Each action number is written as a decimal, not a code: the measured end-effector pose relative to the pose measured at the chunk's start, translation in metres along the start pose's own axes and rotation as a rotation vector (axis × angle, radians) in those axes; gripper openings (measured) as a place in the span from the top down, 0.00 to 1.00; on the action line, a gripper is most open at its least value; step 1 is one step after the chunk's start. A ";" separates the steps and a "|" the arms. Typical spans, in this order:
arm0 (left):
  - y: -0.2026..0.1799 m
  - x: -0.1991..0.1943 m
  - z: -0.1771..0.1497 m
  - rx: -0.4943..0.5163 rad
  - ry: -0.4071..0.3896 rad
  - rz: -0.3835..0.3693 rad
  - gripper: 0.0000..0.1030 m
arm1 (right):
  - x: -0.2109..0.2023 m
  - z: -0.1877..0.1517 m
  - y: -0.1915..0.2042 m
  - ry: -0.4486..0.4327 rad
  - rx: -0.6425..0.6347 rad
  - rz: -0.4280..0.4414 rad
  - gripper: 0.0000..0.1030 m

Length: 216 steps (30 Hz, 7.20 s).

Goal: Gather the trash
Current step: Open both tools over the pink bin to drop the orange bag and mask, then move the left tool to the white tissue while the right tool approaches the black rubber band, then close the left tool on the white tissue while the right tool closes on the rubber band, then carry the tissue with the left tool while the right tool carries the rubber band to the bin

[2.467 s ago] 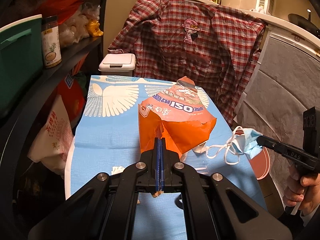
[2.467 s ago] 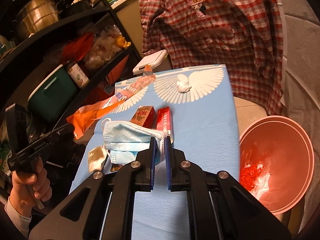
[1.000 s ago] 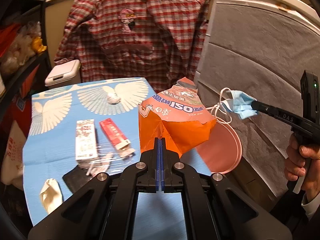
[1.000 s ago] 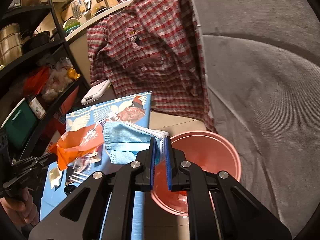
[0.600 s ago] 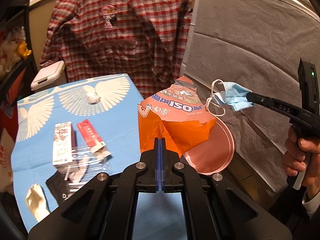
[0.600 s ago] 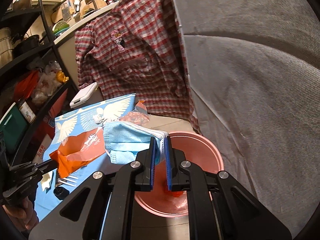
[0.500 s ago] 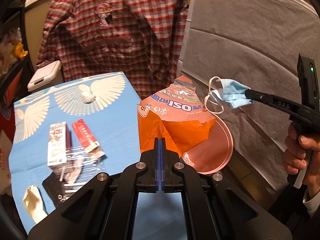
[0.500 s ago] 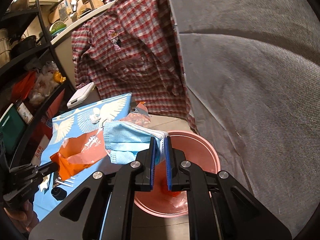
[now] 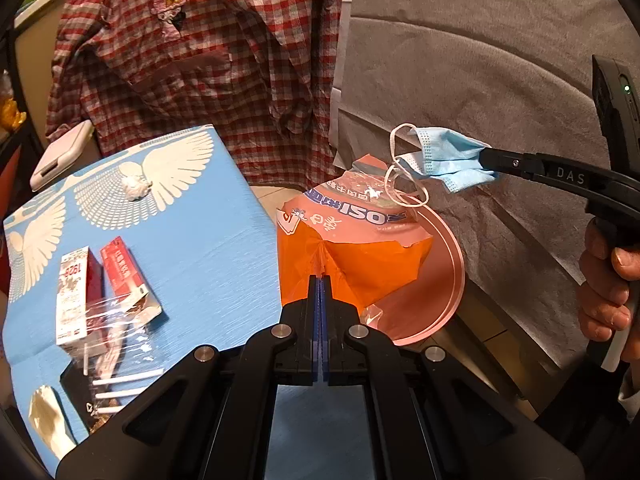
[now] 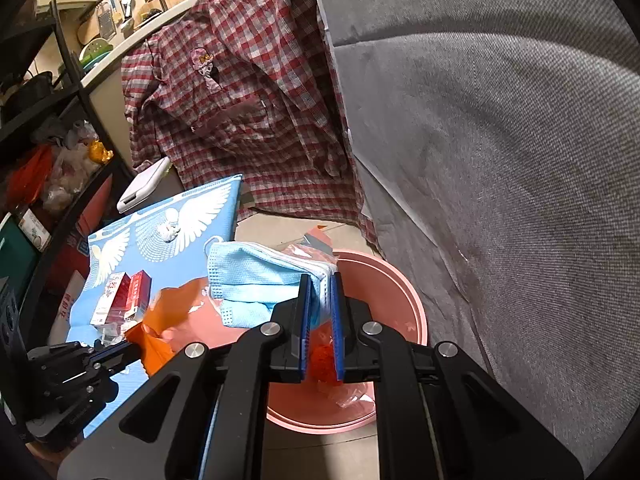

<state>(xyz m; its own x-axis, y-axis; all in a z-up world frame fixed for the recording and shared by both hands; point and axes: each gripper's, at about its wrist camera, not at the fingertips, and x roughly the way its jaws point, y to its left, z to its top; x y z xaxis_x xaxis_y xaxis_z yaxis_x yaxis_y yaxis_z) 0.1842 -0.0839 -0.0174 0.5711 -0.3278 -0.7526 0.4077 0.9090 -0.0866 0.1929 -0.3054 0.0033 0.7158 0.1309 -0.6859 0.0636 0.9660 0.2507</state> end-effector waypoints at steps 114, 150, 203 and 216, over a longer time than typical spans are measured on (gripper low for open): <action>0.255 -0.107 -0.139 -0.320 0.122 0.228 0.98 | 0.034 -0.135 0.287 0.245 -0.765 0.516 0.88; 0.166 -0.132 -0.077 -0.316 -0.143 0.242 0.98 | -0.011 -0.056 0.184 -0.061 -0.390 0.212 0.88; 0.055 -0.054 0.000 -0.205 -0.174 0.082 0.98 | -0.013 -0.015 0.082 -0.134 -0.249 0.036 0.88; 0.019 -0.026 0.014 -0.152 -0.147 0.032 0.98 | -0.007 -0.011 0.065 -0.123 -0.233 -0.009 0.88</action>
<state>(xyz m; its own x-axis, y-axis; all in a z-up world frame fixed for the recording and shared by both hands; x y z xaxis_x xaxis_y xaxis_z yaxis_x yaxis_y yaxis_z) 0.1870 -0.0616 0.0090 0.6847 -0.3222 -0.6538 0.2819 0.9442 -0.1702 0.1842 -0.2408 0.0168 0.7961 0.1074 -0.5955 -0.0809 0.9942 0.0711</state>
